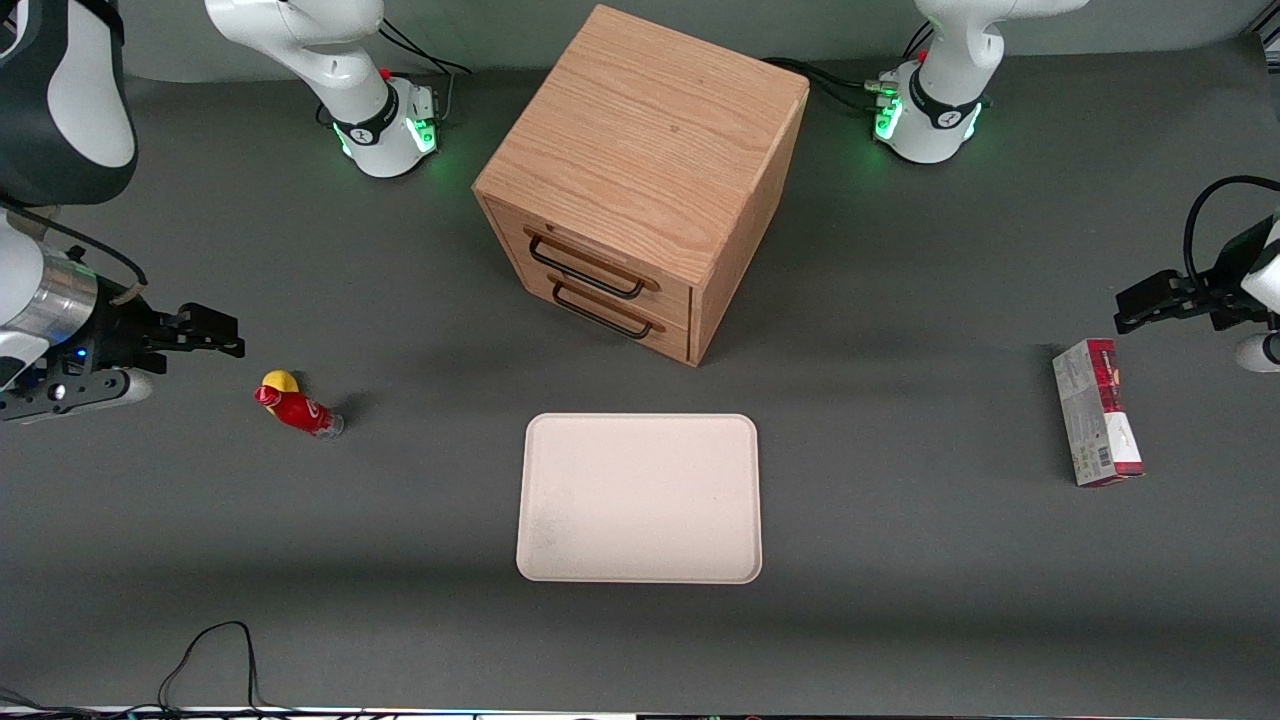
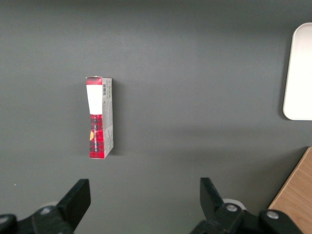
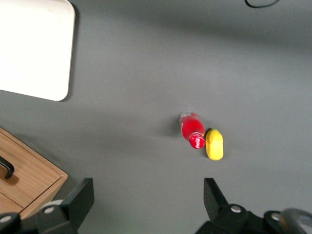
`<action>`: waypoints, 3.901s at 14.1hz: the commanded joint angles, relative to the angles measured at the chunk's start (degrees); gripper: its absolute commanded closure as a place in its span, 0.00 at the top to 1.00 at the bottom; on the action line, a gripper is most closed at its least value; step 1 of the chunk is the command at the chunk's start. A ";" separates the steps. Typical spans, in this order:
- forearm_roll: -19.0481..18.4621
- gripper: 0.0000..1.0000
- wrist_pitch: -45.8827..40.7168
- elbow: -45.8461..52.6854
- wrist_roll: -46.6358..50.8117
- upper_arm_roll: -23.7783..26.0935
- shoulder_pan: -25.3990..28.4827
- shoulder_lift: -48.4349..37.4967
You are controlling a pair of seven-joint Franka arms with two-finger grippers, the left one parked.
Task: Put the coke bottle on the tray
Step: 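Move the right gripper toward the red Coca-Cola bottle lying on the table, then lower the open right gripper around the bottle's cap end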
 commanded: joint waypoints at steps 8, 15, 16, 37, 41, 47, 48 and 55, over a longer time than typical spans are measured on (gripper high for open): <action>0.15 1.00 -1.79 1.41 7.51 1.11 -0.64 0.65; 2.61 1.00 -2.93 2.02 8.56 -0.38 -1.78 0.74; 2.61 1.00 -2.93 2.02 8.57 -0.47 -1.87 0.83; -3.37 1.00 5.91 -14.32 -4.71 -8.64 -1.08 -4.20; -1.00 1.00 17.35 -14.85 -4.09 -8.56 -0.81 4.33; -0.82 1.00 25.81 -22.23 -2.78 -8.47 1.03 5.05; -0.82 1.00 25.90 -22.67 -2.68 -8.47 1.38 4.96; -0.82 1.00 29.85 -27.07 -2.25 -8.56 2.00 3.64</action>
